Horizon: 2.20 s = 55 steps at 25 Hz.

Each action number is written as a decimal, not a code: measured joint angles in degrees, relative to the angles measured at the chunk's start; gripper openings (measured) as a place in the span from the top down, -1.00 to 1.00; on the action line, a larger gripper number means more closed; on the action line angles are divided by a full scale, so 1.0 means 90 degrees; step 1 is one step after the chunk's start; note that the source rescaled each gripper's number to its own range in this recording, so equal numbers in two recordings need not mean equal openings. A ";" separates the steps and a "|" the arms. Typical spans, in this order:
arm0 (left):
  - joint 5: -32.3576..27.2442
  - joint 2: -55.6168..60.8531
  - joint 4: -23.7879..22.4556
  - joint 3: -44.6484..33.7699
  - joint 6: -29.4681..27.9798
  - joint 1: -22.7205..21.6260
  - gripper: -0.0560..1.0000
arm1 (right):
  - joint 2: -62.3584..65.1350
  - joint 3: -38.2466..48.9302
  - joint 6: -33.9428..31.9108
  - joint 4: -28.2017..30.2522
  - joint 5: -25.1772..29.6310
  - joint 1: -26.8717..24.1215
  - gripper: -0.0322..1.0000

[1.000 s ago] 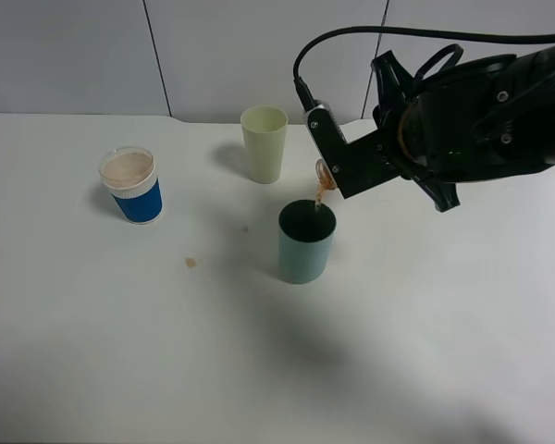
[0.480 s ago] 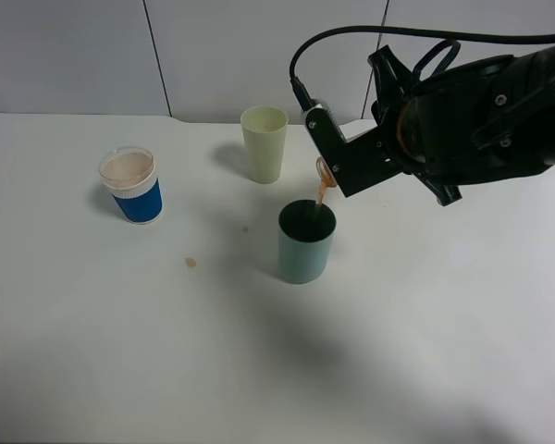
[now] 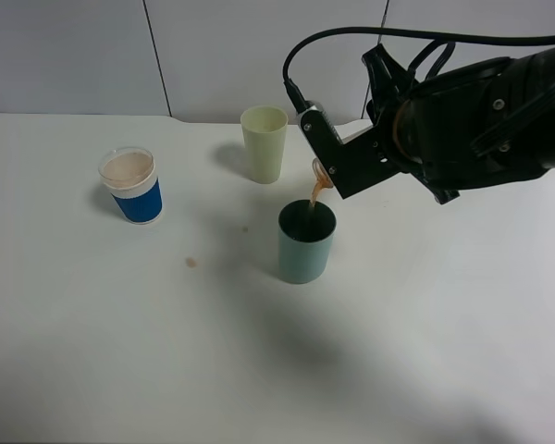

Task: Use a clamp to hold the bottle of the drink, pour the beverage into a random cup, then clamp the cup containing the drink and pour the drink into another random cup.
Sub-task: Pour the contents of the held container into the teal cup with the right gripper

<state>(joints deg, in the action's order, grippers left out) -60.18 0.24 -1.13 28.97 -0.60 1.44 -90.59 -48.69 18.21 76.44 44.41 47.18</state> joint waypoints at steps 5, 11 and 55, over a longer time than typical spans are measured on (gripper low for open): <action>0.0000 0.0000 0.0000 0.0000 0.0000 0.0000 -0.88 | 0.0000 0.0000 0.0006 0.0058 0.0000 0.0000 0.93; 0.0000 0.0000 0.0000 0.0000 0.0000 0.0000 -0.88 | 0.0000 0.0000 0.0092 0.0203 0.0000 0.0000 0.93; 0.0000 0.0000 0.0000 0.0000 0.0000 0.0000 -0.88 | 0.0000 0.0000 0.0176 0.1339 -0.0406 0.0272 0.93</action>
<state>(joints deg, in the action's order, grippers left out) -60.18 0.24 -1.13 28.97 -0.60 1.44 -90.59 -48.69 19.79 88.49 40.76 49.63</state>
